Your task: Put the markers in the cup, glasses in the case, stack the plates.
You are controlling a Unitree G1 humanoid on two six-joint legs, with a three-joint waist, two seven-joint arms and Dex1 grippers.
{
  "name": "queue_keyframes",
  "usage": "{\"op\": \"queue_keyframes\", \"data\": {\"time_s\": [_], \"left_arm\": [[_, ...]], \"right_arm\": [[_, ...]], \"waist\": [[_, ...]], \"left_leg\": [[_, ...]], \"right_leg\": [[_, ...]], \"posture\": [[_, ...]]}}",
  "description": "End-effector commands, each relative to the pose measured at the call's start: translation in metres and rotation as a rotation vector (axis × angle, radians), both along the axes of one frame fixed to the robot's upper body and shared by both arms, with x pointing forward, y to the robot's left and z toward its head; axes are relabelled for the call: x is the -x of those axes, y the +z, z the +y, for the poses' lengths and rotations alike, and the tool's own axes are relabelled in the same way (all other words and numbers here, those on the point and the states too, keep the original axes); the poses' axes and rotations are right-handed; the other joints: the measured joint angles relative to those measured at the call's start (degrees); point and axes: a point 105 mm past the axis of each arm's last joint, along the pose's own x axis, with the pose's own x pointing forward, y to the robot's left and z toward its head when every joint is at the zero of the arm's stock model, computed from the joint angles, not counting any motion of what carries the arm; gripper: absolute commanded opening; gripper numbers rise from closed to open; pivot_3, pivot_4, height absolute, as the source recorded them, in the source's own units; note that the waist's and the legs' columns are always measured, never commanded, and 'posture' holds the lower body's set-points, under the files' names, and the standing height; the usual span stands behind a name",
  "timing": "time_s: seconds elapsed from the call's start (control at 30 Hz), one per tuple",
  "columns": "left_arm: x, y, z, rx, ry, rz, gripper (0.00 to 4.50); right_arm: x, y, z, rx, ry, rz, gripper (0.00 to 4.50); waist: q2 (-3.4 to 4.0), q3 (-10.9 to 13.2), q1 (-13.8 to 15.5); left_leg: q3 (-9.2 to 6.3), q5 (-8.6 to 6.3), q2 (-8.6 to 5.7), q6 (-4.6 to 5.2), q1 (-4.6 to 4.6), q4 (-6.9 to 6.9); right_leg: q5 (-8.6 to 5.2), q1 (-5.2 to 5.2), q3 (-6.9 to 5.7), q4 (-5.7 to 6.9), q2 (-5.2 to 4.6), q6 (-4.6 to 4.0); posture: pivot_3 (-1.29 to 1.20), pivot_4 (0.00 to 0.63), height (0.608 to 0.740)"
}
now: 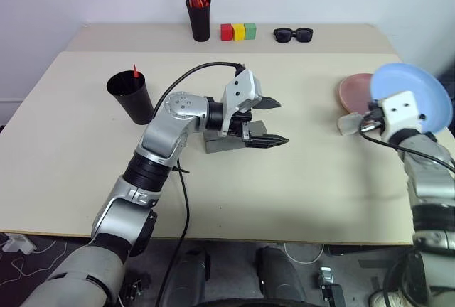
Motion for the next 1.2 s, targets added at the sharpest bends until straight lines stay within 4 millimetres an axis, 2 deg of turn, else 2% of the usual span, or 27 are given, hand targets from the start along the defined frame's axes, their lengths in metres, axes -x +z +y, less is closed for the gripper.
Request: {"op": "queue_keyframes", "data": {"time_s": [0.03,0.13,0.23,0.47,0.57,0.63,0.7,0.83,0.93,1.07,1.2], "left_arm": [[0.004,0.010,0.004,0.024,0.016,-0.029,4.50],[0.003,0.010,0.008,0.025,0.042,-0.025,4.50],[0.003,0.010,0.011,0.028,0.064,-0.021,4.50],[0.002,0.010,0.016,0.027,0.092,-0.013,4.50],[0.003,0.008,0.015,0.028,0.093,-0.005,4.50],[0.004,0.004,0.015,0.020,0.087,0.008,4.50],[0.004,0.001,0.016,0.015,0.083,0.016,4.50],[0.003,-0.003,0.016,0.006,0.083,0.018,4.50],[0.003,-0.005,0.015,0.003,0.080,0.020,4.50],[0.005,-0.008,0.014,-0.007,0.070,0.020,4.50],[0.006,-0.009,0.014,-0.012,0.071,0.016,4.50]], "right_arm": [[-0.013,0.008,-0.005,0.066,0.028,0.006,0.04],[-0.023,0.006,-0.006,0.074,0.028,0.033,0.04],[-0.028,0.006,-0.008,0.081,0.016,0.049,0.98],[-0.031,0.017,-0.011,0.097,-0.005,0.002,4.46],[-0.027,0.034,-0.016,0.016,-0.010,-0.083,4.46],[-0.017,0.046,-0.014,-0.110,0.029,-0.140,4.46],[-0.005,0.049,-0.009,-0.199,0.071,-0.137,4.46],[0.024,0.034,0.006,-0.299,0.134,-0.017,4.46],[0.039,0.020,0.012,-0.348,0.126,0.055,4.46],[0.045,0.002,0.016,-0.370,0.109,0.124,4.46],[0.038,-0.011,0.021,-0.392,0.096,0.151,4.46]], "waist": [[0.00,0.0,0.0],[0.00,0.0,0.0],[0.00,0.0,-0.1],[0.00,0.0,-0.9],[0.01,0.0,-1.2],[0.01,0.0,-1.2],[0.01,0.0,-1.2],[0.01,0.0,-1.0],[0.02,0.0,-1.0],[0.03,0.0,-1.2],[0.02,0.0,-1.1]], "left_leg": [[-0.01,0.00,0.00,0.00,-0.01,-0.01],[-0.01,0.00,0.00,0.00,-0.04,-0.04],[-0.01,0.00,0.00,-0.01,-0.06,-0.05],[-0.01,0.01,0.00,-0.01,-0.06,-0.04],[-0.01,0.01,0.00,-0.01,-0.06,-0.04],[-0.02,0.01,0.00,-0.01,-0.06,-0.07],[-0.03,0.00,0.00,-0.01,-0.05,-0.06],[-0.05,0.00,-0.01,-0.01,-0.05,0.00],[-0.05,0.00,-0.02,0.00,-0.06,0.05],[-0.02,0.00,0.00,0.00,-0.03,0.09],[-0.02,0.00,0.00,0.00,-0.02,0.06]], "right_leg": [[0.00,-0.01,-0.01,0.01,0.00,0.00],[0.00,-0.03,0.00,-0.03,0.00,0.00],[0.00,-0.08,0.00,-0.03,0.00,0.00],[0.00,-0.05,0.00,-0.02,0.00,0.00],[0.00,-0.06,0.00,-0.02,0.00,0.00],[0.00,-0.06,0.00,-0.02,0.00,0.00],[0.00,-0.06,0.00,-0.01,0.00,0.01],[0.00,-0.03,0.00,0.03,0.00,0.01],[0.00,0.00,0.00,0.02,-0.01,0.01],[0.00,-0.01,0.01,0.03,0.00,0.01],[0.00,-0.01,0.01,0.03,0.00,0.01]], "posture": [[0.00,0.150,0.740],[0.00,0.150,0.740],[0.00,0.150,0.740],[0.00,0.150,0.740],[0.00,0.150,0.740],[0.00,0.150,0.740],[0.00,0.150,0.740],[0.00,0.150,0.740],[0.00,0.150,0.740],[0.00,0.150,0.740],[0.00,0.150,0.740]]}}
